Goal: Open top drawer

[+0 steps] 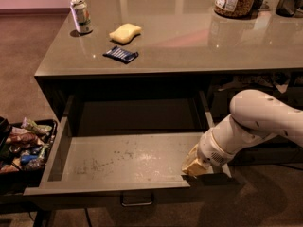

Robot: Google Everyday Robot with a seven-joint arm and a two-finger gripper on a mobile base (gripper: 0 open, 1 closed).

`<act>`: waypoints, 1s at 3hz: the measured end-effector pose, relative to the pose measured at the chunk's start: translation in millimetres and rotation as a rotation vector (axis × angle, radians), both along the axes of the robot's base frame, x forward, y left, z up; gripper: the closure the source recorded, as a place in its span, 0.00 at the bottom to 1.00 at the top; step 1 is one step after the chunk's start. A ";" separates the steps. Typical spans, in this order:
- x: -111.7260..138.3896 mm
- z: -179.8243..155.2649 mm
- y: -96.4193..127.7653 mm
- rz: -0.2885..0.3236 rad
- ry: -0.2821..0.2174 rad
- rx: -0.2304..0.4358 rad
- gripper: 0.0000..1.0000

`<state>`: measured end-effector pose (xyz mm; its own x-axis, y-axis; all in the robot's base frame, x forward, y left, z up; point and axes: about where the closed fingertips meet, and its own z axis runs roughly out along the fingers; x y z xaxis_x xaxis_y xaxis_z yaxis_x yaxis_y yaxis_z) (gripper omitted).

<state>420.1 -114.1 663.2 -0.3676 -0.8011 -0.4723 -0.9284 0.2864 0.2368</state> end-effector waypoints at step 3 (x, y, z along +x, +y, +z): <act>-46.0 35.7 -10.2 -0.030 0.137 -0.009 1.00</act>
Offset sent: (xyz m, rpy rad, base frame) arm -0.0579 -0.0164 0.0418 -0.0383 0.2280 -0.0400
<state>374.2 -124.3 698.9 -0.4519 -0.7927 -0.4091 -0.8785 0.3159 0.3584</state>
